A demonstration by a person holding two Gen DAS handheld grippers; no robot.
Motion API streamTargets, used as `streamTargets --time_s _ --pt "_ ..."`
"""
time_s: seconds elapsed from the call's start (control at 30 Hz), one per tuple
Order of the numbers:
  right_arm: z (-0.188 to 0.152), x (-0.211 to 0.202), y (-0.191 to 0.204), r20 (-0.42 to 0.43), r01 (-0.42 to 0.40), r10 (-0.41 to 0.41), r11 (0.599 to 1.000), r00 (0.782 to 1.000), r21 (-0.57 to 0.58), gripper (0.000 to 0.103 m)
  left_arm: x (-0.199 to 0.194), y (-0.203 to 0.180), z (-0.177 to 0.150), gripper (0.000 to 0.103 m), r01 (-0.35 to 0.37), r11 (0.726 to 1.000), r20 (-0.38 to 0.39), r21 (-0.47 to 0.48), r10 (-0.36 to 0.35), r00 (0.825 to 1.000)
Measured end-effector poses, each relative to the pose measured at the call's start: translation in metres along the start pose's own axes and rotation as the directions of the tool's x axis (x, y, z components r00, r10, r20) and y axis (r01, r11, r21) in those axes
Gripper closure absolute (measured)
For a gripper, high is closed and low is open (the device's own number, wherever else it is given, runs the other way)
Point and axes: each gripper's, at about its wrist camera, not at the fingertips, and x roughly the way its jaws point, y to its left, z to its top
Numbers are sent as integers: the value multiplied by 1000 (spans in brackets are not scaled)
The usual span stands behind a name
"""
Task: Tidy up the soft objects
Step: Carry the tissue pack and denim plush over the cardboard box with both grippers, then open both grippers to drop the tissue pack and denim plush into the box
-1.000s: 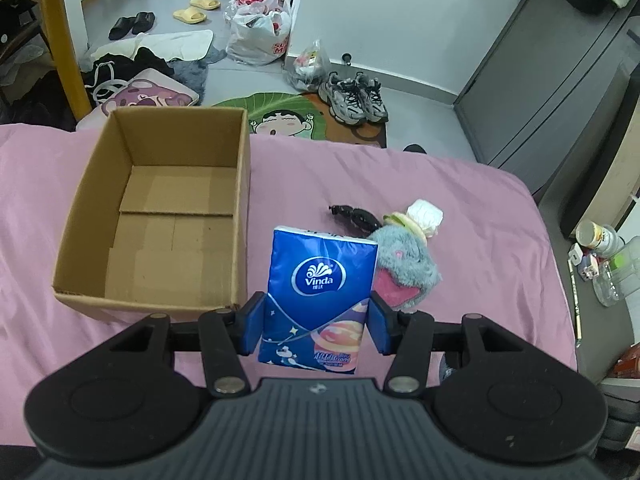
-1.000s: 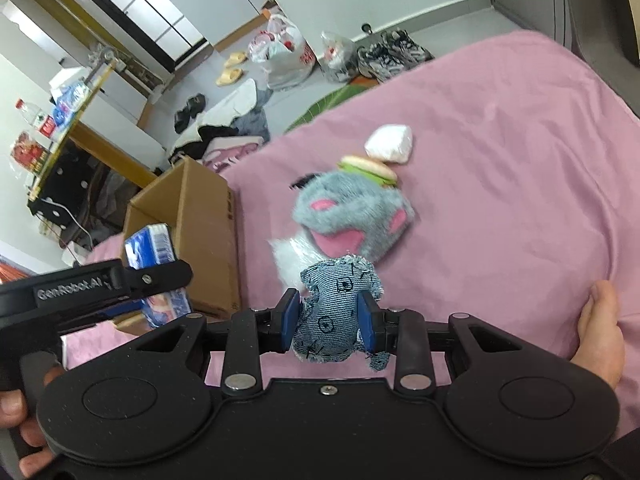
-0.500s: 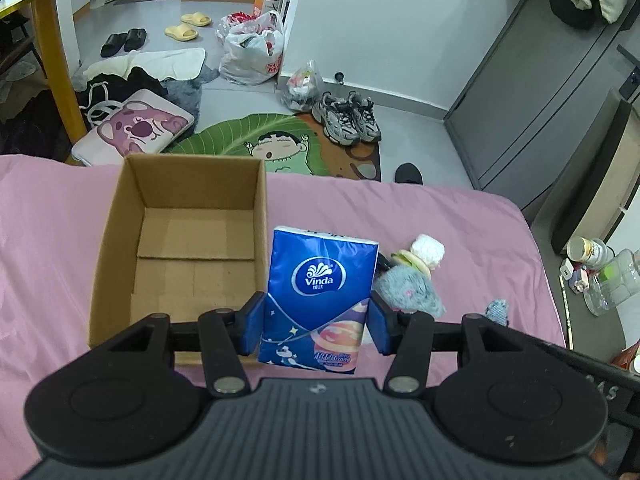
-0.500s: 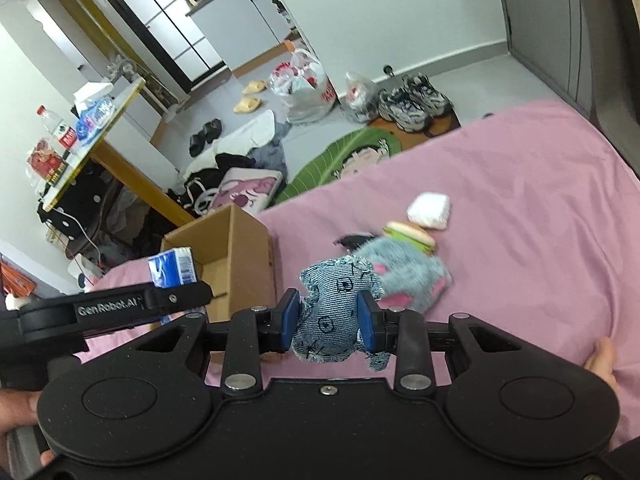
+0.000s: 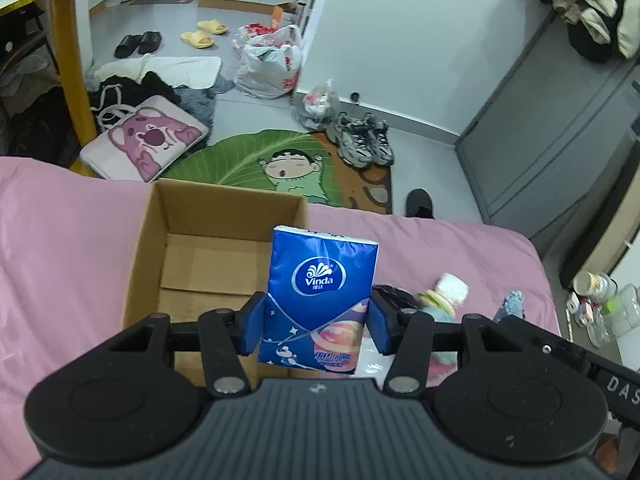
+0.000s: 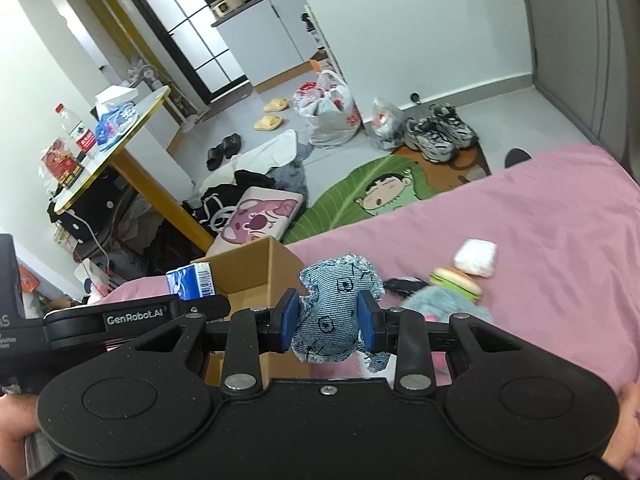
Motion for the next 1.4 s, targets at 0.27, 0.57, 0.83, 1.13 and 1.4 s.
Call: streamTargets --time_s 0.27,0.57,0.83,1.13,1.4 --pt "9 24 22 -14 -41 41 999 999 -20 71 16 35 20 51 -24 999 -12 -45 23 1000" --pt "20 57 47 -54 -82 80 996 995 -34 71 40 67 40 51 -54 994 -53 -95 49 997" --pt "23 82 59 -87 -93 90 995 992 -28 71 64 82 52 49 -105 990 -115 -90 95 989" --pt "23 100 65 -123 -123 121 992 985 -9 71 61 91 62 37 -105 987 -117 -123 91 989" --pt "30 108 81 -135 -171 166 985 977 -23 62 40 99 67 27 -125 981 -104 -150 110 988"
